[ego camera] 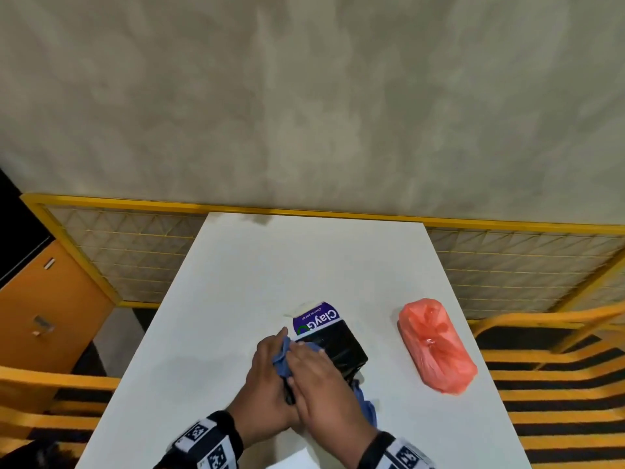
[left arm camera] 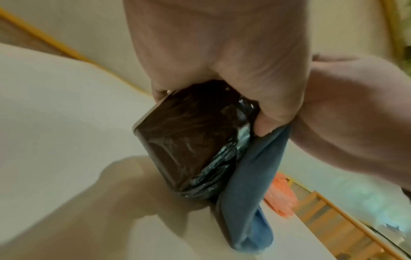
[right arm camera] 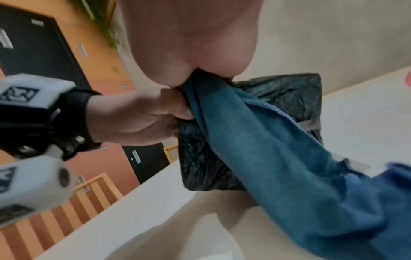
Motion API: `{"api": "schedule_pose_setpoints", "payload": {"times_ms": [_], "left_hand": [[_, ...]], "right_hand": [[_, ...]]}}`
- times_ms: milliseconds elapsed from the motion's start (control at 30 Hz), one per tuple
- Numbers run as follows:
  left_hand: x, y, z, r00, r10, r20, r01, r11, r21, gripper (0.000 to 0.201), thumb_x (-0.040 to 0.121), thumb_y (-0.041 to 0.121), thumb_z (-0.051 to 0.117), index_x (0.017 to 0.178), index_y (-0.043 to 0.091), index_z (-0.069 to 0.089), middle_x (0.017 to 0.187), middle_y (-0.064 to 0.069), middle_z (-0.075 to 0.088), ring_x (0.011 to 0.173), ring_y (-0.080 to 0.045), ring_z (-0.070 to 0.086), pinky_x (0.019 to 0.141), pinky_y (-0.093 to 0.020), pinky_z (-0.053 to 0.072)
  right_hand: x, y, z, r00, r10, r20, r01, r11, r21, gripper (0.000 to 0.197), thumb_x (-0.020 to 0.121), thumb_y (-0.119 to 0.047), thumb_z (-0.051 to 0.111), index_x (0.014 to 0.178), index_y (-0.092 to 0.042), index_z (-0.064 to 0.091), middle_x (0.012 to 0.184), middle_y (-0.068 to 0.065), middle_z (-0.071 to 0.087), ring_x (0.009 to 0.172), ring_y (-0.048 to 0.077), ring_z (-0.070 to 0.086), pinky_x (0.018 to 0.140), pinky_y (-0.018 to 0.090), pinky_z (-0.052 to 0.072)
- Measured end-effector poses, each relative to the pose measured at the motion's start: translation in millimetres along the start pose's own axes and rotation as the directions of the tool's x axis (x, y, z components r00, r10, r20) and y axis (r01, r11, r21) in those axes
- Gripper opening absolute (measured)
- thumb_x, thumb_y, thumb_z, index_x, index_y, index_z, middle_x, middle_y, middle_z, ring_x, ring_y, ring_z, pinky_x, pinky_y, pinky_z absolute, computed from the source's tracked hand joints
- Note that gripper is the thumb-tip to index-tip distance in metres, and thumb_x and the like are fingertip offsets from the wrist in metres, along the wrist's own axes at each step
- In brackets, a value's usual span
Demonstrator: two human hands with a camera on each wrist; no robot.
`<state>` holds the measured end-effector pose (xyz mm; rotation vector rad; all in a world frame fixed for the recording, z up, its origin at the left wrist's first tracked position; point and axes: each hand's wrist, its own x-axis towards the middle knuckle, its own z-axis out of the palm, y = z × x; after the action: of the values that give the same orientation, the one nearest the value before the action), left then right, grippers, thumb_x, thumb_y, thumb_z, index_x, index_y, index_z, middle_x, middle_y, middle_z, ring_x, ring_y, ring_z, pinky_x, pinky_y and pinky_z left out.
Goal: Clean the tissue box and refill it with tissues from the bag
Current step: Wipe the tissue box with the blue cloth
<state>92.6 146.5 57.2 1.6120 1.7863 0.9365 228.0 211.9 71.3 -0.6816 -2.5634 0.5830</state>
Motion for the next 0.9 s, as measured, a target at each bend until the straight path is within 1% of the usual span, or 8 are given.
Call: {"api": "schedule_pose_setpoints", "payload": {"times_ms": [100,267,400,567,633,700,800,900], "left_hand": [[-4.7,-7.1,3.3,0.999,-0.051,-0.015,0.052,0.996,0.070,0.117,0.061,0.044,0.074,0.154,0.021,0.007,0.132,0.031,0.012,0.140,-0.006,0.024,0.119,-0.027,0.028],[-2.7,0.4,5.0,0.997,-0.070,-0.020,0.073,0.984,0.162,0.116,0.059,0.051,0.066,0.154,0.013,0.012,0.134,0.006,0.021,0.133,-0.013,0.030,0.109,-0.020,0.030],[-0.2,1.0,2.9,0.998,-0.068,-0.003,0.067,0.981,0.180,0.116,0.061,0.051,0.066,0.154,0.016,0.008,0.135,0.009,0.016,0.133,-0.011,0.026,0.112,-0.022,0.029],[-1.6,0.4,2.7,0.996,-0.088,-0.005,0.088,0.981,0.173,0.114,0.061,0.049,0.068,0.154,0.017,0.010,0.134,0.009,0.017,0.132,-0.011,0.026,0.109,-0.018,0.027],[-1.5,0.1,3.3,0.997,-0.079,-0.020,0.081,0.982,0.169,0.113,0.060,0.049,0.067,0.153,0.018,0.011,0.133,0.010,0.018,0.131,-0.010,0.026,0.108,-0.018,0.029],[-0.9,0.5,3.6,0.998,-0.048,-0.034,0.054,0.984,0.171,0.108,0.059,0.047,0.066,0.150,0.024,0.014,0.132,0.008,0.021,0.130,-0.010,0.028,0.108,-0.019,0.032],[0.6,1.0,4.3,0.998,0.031,-0.047,-0.026,0.994,0.109,0.084,0.060,0.037,0.069,0.130,0.050,0.025,0.126,0.010,0.032,0.129,-0.009,0.030,0.106,-0.019,0.034],[-3.5,-3.6,4.4,0.998,0.027,-0.057,-0.020,0.993,0.114,0.098,0.059,0.039,0.072,0.143,0.037,0.022,0.127,0.010,0.030,0.128,-0.004,0.029,0.109,-0.018,0.033]], "right_hand": [[1.2,26.2,5.4,0.997,0.077,0.026,-0.072,0.987,-0.144,0.048,0.085,-0.025,0.041,0.128,-0.019,0.061,0.134,-0.002,0.061,0.127,0.012,0.053,0.106,0.046,0.043],[2.8,90.6,-11.3,0.965,0.256,0.057,-0.249,0.963,-0.106,0.053,0.094,-0.017,0.033,0.146,-0.021,0.044,0.154,-0.001,0.038,0.142,0.017,0.035,0.115,0.033,0.019],[1.4,104.3,-23.7,0.909,0.416,-0.001,-0.412,0.902,0.129,0.033,0.101,-0.013,0.041,0.129,-0.018,0.058,0.125,0.005,0.064,0.115,0.020,0.058,0.094,0.023,0.041],[7.9,95.6,-42.3,0.793,0.594,-0.135,-0.467,0.735,0.492,0.027,0.102,-0.008,0.044,0.106,-0.027,0.062,0.104,-0.006,0.068,0.106,0.019,0.063,0.077,0.002,0.039],[9.2,75.5,-52.8,0.809,0.538,-0.235,-0.389,0.791,0.471,0.027,0.102,-0.008,0.045,0.116,-0.024,0.063,0.114,-0.008,0.066,0.114,0.012,0.060,0.086,0.005,0.038],[8.6,45.2,-50.2,0.909,0.331,-0.251,-0.222,0.897,0.381,0.031,0.101,-0.008,0.046,0.125,-0.019,0.062,0.125,-0.011,0.062,0.120,-0.002,0.054,0.097,0.009,0.036],[1.5,18.7,-17.0,0.995,-0.033,-0.095,0.034,0.999,0.017,0.037,0.090,-0.018,0.046,0.122,-0.018,0.065,0.130,-0.003,0.064,0.123,0.006,0.054,0.106,0.028,0.041],[-3.7,33.9,6.8,0.999,-0.019,0.028,0.022,0.994,-0.111,0.040,0.082,-0.021,0.046,0.118,-0.019,0.065,0.132,-0.001,0.063,0.126,0.011,0.050,0.105,0.038,0.045]]}}
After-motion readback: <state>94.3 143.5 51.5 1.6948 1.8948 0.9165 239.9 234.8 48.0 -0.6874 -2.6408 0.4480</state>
